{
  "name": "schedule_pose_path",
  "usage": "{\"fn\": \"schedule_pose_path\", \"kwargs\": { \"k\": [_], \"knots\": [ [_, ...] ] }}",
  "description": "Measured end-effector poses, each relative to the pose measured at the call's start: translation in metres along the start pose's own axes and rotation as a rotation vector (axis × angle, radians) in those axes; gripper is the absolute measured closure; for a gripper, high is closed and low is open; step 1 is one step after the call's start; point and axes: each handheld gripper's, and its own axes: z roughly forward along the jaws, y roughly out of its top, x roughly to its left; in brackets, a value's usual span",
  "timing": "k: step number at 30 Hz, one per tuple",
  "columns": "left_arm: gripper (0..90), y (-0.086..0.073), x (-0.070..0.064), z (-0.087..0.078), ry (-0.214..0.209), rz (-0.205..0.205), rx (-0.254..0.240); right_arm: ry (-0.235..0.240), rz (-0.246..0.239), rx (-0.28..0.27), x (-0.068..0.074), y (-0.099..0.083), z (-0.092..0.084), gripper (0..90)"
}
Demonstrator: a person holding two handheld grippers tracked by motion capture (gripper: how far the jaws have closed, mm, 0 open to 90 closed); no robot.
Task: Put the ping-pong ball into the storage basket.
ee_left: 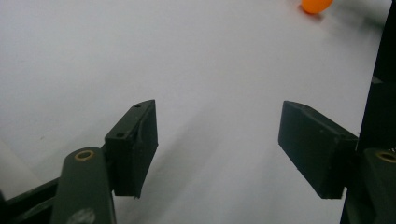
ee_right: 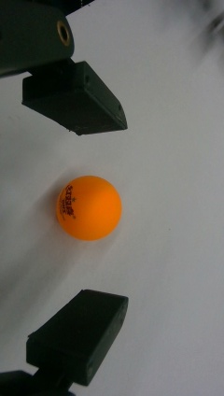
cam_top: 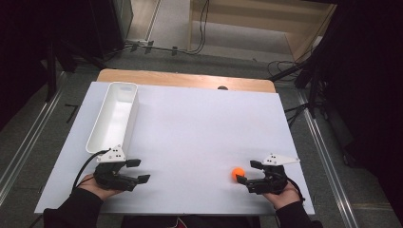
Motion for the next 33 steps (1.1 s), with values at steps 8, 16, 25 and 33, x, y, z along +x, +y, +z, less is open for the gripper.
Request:
{"fn": "schedule_pose_path", "kwargs": {
  "k": [8, 16, 25, 33],
  "knots": [
    [28.8, -0.0008, 0.0004, -0.0003, 0.0, -0.009, -0.002, 0.006, 0.01, 0.004, -0.0006, -0.0007, -0.0017, 12.8],
    [28.7, -0.0012, 0.0008, -0.0004, -0.005, -0.01, 0.0, 0.008, 0.009, -0.003, -0.0004, -0.0002, -0.0011, 12.8],
    [28.7, -0.0012, 0.001, -0.0003, -0.008, -0.009, 0.003, 0.006, 0.006, -0.005, 0.0003, 0.0, -0.0008, 12.8],
    [28.7, -0.001, 0.0006, 0.0008, -0.006, -0.013, 0.006, -0.004, -0.008, -0.025, 0.0004, 0.0044, -0.0004, 12.8]
  ]
}}
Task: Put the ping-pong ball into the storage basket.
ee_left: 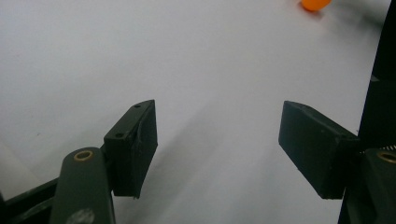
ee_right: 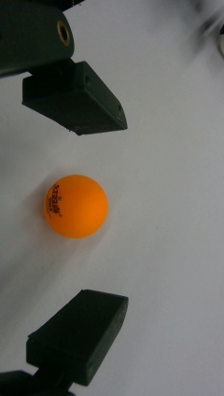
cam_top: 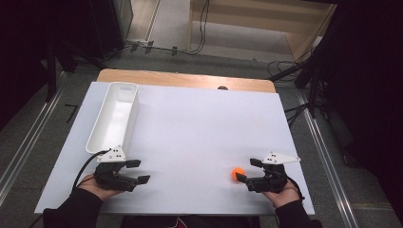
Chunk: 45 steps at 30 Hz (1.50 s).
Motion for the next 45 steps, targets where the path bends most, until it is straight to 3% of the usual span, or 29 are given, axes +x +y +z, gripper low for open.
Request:
{"fn": "schedule_pose_path", "kwargs": {
  "k": [17, 27, 45],
  "knots": [
    [28.7, 0.0, 0.0, 0.0, -0.004, -0.003, 0.0, 0.001, -0.02, -0.023, 0.001, 0.016, 0.014, 12.8],
    [28.7, 0.0, 0.0, 0.0, -0.004, -0.004, 0.0, 0.001, -0.012, -0.011, -0.003, 0.012, 0.016, 12.8],
    [28.7, 0.0, 0.0, 0.0, -0.003, -0.001, 0.0, 0.01, -0.04, 0.042, -0.002, 0.001, 0.025, 12.8]
  ]
}}
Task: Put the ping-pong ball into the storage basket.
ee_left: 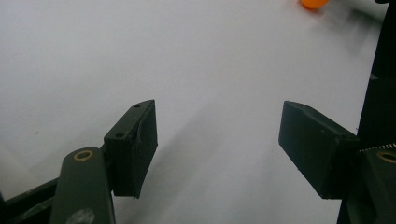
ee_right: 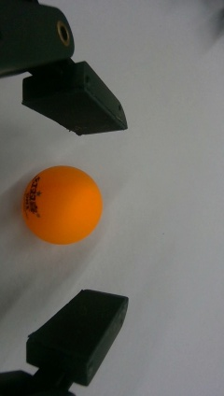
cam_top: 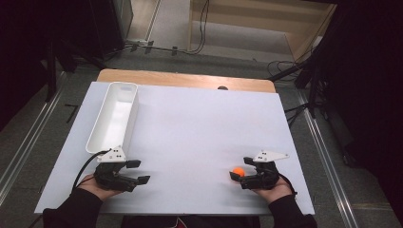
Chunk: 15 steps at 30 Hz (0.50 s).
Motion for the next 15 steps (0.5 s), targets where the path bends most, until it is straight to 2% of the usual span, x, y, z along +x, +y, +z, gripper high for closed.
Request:
{"fn": "schedule_pose_path", "kwargs": {
  "k": [2, 7, 15],
  "knots": [
    [28.7, -0.0001, 0.0, -0.0001, 0.0, 0.001, 0.0, 0.005, 0.011, 0.009, 0.0002, -0.0013, 0.0002, 12.8],
    [28.7, -0.0001, -0.0002, -0.0001, -0.001, 0.003, 0.002, 0.0, -0.001, 0.017, 0.0004, -0.0042, 0.0028, 12.8],
    [28.7, -0.0002, -0.0003, -0.0001, -0.001, 0.004, 0.002, -0.004, -0.014, 0.057, 0.0012, -0.0085, 0.0069, 12.8]
  ]
}}
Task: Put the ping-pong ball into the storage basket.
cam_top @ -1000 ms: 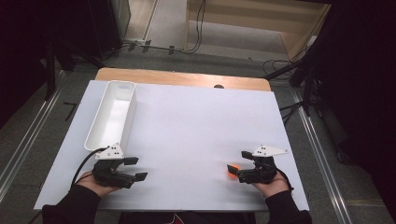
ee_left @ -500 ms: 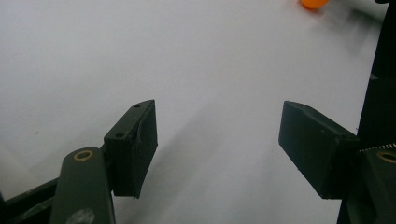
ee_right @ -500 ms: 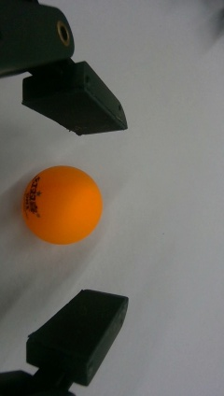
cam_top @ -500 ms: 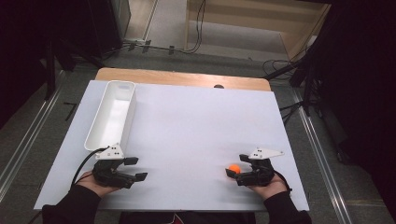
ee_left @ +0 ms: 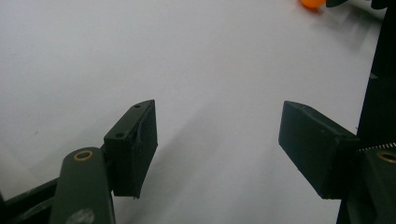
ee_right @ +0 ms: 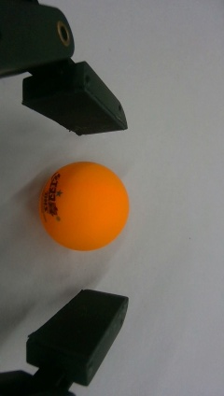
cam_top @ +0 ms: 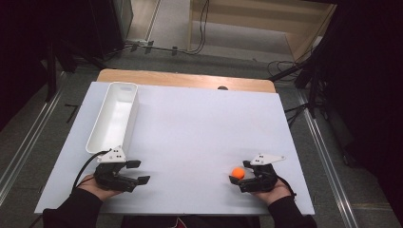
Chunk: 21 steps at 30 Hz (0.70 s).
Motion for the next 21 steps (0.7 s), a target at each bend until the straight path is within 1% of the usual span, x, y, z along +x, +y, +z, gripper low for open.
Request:
{"fn": "schedule_pose_path", "kwargs": {
  "k": [2, 3, 4, 5, 8, 13, 15, 17, 18, 19, 21],
  "knots": [
    [28.7, 0.0, 0.0, 0.0, 0.0, 0.0, 0.0, -0.006, -0.015, 0.004, 0.0002, -0.0006, 0.0009, 12.8],
    [28.7, 0.0, -0.0001, 0.0001, 0.002, -0.001, -0.001, -0.004, -0.014, 0.015, 0.0008, -0.001, 0.0008, 12.9],
    [28.7, -0.0001, 0.0, 0.0002, 0.002, -0.001, -0.001, -0.006, -0.024, 0.027, 0.0014, -0.0017, 0.002, 12.9],
    [28.7, 0.0, 0.0, 0.0002, 0.002, -0.001, 0.0, -0.006, -0.024, 0.027, 0.0014, -0.0017, 0.002, 12.9],
    [28.7, -0.0001, -0.0001, 0.0003, 0.002, -0.001, -0.001, -0.012, -0.04, 0.051, 0.0032, -0.0028, 0.0043, 12.9],
    [28.7, -0.0001, 0.0, 0.0002, 0.003, -0.001, 0.0, -0.018, -0.052, 0.052, 0.0035, -0.0029, 0.004, 14.3],
    [28.7, -0.0001, 0.0, 0.0003, 0.003, -0.001, 0.0, -0.027, -0.058, 0.058, 0.0044, -0.0029, 0.0041, 14.6],
    [28.7, -0.0001, 0.0, 0.0003, 0.003, -0.001, 0.0, -0.038, -0.069, 0.058, 0.0051, -0.0029, 0.004, 19.3],
    [28.7, -0.0001, -0.0001, 0.0003, 0.004, -0.002, -0.001, -0.047, -0.084, 0.061, 0.0052, -0.0032, 0.0032, 21.6],
    [28.7, -0.0001, -0.0001, 0.0003, 0.003, -0.002, 0.0, -0.047, -0.095, 0.06, 0.005, -0.0034, 0.0031, 21.9],
    [28.7, -0.0001, -0.0002, 0.0004, 0.004, -0.001, 0.001, -0.05, -0.089, 0.062, 0.0055, -0.0034, 0.0026, 23.8]
  ]
}}
